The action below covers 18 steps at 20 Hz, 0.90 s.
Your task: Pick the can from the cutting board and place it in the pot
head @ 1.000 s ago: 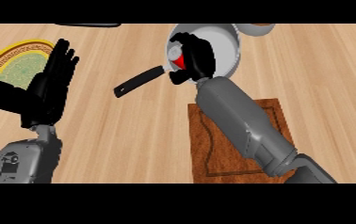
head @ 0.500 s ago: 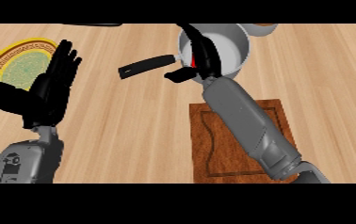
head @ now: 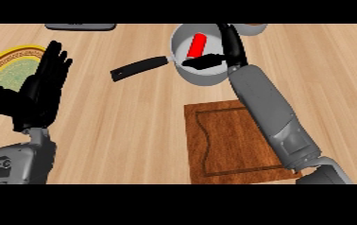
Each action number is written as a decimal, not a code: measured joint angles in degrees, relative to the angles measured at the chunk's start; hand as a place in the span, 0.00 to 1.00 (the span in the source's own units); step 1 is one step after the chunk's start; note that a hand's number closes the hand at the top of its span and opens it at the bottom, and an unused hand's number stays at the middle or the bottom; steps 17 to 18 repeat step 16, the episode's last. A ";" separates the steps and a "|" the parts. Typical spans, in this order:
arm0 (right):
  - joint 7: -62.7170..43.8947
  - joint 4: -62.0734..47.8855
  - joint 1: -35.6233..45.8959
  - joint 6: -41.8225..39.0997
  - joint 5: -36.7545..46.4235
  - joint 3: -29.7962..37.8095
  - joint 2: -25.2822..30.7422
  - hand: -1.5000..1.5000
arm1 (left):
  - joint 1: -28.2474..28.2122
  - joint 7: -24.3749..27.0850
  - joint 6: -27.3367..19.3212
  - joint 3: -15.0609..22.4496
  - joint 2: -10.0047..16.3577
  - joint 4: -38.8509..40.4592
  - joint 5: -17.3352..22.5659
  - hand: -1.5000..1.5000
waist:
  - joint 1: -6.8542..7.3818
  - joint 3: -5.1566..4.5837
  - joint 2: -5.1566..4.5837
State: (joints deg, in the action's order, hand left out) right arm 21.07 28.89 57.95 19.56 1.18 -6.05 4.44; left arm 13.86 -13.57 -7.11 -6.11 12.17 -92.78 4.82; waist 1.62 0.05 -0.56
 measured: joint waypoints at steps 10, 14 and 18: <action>5.31 -2.15 -2.46 -12.89 -1.66 4.55 8.21 0.00 | -1.61 0.34 -0.58 0.18 -1.11 -0.60 -1.29 0.50 | -0.95 -0.03 0.34; 6.71 -3.45 -2.36 -16.12 -1.13 5.76 10.85 0.00 | -1.99 1.08 -0.59 0.37 -1.77 -0.62 -1.66 0.50 | -0.91 -0.02 0.32; 6.81 -3.51 -2.83 -17.83 -0.90 6.17 12.10 0.00 | -1.91 0.73 -0.18 -0.14 -1.44 -0.66 -1.30 0.50 | -0.95 -0.04 0.36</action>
